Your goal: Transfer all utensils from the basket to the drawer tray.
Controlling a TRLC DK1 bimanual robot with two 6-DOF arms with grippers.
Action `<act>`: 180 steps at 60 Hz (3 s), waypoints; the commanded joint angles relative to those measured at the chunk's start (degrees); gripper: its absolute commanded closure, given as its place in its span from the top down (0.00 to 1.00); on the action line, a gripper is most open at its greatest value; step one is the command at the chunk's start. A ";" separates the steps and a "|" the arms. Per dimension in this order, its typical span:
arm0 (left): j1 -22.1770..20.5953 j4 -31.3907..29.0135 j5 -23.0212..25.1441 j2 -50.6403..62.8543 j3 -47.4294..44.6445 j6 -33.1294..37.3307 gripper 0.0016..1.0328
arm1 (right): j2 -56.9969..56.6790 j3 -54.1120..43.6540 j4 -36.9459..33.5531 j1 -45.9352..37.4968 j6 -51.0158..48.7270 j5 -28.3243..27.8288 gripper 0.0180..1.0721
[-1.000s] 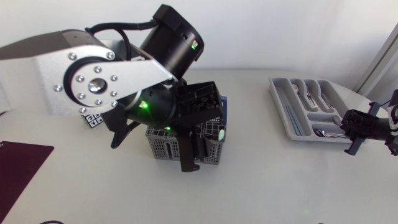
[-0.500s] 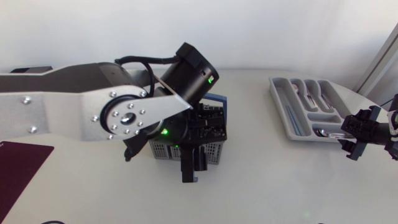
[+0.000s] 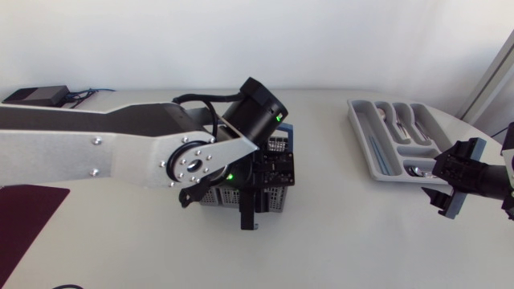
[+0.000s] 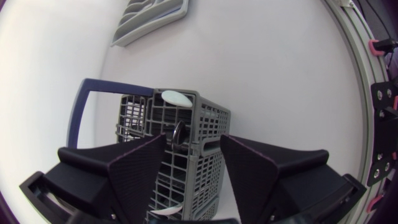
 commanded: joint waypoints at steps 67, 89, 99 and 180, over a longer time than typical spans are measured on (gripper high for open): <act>1.94 0.18 0.40 -1.19 4.32 0.29 0.05 | -17.62 -9.49 -7.92 16.72 10.08 1.65 0.93; 0.97 -3.60 -0.04 -5.76 6.08 -4.63 0.06 | -27.12 -9.14 -14.77 27.09 17.29 5.52 0.93; -0.35 -7.30 -1.36 -7.87 8.10 -6.74 0.06 | -30.10 -7.20 -18.03 32.45 22.57 7.46 0.93; 9.67 -23.20 19.04 -2.60 26.03 -45.68 0.06 | -14.90 9.94 -2.82 72.35 59.92 27.49 0.39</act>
